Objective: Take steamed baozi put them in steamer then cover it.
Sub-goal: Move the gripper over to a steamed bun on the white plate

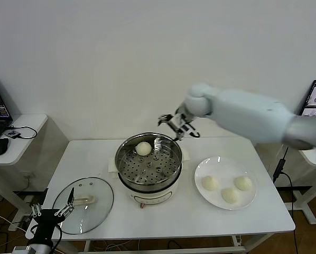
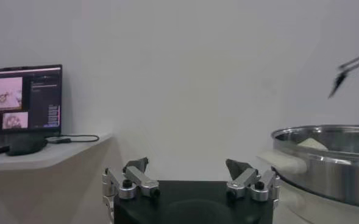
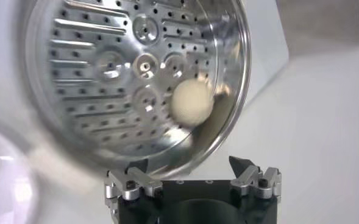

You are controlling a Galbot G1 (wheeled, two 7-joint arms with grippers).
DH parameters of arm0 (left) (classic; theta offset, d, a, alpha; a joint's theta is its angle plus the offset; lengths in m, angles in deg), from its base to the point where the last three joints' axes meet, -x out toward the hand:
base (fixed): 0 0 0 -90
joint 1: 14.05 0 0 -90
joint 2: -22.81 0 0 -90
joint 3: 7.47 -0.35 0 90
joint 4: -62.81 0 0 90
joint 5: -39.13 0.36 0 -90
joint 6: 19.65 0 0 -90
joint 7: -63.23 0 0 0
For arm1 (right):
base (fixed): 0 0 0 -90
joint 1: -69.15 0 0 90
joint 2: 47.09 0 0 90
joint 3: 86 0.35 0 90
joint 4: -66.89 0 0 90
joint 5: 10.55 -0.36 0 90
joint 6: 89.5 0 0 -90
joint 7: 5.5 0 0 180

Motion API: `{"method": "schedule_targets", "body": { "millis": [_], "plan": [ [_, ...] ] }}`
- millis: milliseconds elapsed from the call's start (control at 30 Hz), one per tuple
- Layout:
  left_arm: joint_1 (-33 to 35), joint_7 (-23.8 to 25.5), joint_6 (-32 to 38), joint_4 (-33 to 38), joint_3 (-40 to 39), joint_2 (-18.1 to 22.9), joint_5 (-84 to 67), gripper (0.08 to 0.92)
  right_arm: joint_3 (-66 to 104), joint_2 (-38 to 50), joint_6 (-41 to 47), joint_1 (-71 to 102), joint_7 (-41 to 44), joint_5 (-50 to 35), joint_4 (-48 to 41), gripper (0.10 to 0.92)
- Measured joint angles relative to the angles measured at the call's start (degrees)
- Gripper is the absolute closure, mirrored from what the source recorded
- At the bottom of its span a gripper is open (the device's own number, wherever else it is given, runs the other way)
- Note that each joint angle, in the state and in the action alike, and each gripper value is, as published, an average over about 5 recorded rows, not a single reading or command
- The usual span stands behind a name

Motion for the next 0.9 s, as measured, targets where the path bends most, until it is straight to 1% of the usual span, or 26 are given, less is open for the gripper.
{"method": "schedule_targets", "body": {
  "millis": [200, 400, 633, 900],
  "plan": [
    [-0.8, 0.0, -0.4, -0.6, -0.5, -0.2, 0.1, 0.177, 0.2, 10.4, 6.5, 0.8, 1.5, -1.7, 6.5, 0.202],
    [-1.2, 0.0, -0.5, -1.1, -0.4, -0.3, 0.2, 0.177, 1.6, 16.6, 10.2, 4.8, 1.7, -1.2, 9.5, 0.203],
    [-0.8, 0.1, -0.5, -1.2, 0.2, -0.7, 0.3, 0.177, 6.1, 19.0, 12.4, 13.2, 1.5, 0.8, 9.7, 0.203],
    [-0.3, 0.1, -0.5, -1.2, 0.8, -0.6, 0.6, 0.177, 11.7, 17.6, 12.9, 22.9, 1.4, 4.3, 6.6, 0.202]
  ]
}}
